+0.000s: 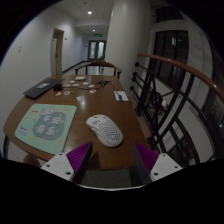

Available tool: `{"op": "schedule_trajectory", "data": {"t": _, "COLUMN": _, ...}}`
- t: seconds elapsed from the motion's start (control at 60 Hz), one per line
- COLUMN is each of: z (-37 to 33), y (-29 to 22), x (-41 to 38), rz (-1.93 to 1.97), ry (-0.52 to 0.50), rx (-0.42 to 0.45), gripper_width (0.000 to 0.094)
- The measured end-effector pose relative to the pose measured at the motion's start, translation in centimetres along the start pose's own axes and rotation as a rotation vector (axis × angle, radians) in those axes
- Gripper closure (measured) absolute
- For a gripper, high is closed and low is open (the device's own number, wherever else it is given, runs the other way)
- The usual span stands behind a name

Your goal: Arrange mouse

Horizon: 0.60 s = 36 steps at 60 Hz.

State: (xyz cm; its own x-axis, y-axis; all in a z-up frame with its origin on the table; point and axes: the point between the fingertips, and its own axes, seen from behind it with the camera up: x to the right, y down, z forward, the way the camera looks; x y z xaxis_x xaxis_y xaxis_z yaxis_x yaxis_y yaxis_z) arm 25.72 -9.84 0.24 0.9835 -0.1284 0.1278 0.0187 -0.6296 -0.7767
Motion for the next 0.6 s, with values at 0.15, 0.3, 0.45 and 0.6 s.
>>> {"op": "schedule_trajectory", "data": {"t": 0.15, "z": 4.9, "y": -1.4, "x": 0.6, "rz": 0.017, "ry": -0.081, "rx": 0.005, "gripper_width": 0.0116}}
{"op": "schedule_trajectory", "data": {"t": 0.3, "z": 8.3, "y": -4.1, "x": -0.1, "rz": 0.043, "ry": -0.13, "rx": 0.01, "gripper_width": 0.0121}}
{"op": "schedule_trajectory", "data": {"t": 0.45, "z": 11.3, "y": -6.3, "x": 0.4, "rz": 0.057, "ry": -0.109, "rx": 0.001, "gripper_width": 0.0237}}
{"op": "schedule_trajectory", "data": {"t": 0.6, "z": 11.9, "y": -6.9, "x": 0.4, "rz": 0.05, "ry": -0.098, "rx": 0.023, "gripper_width": 0.0473}}
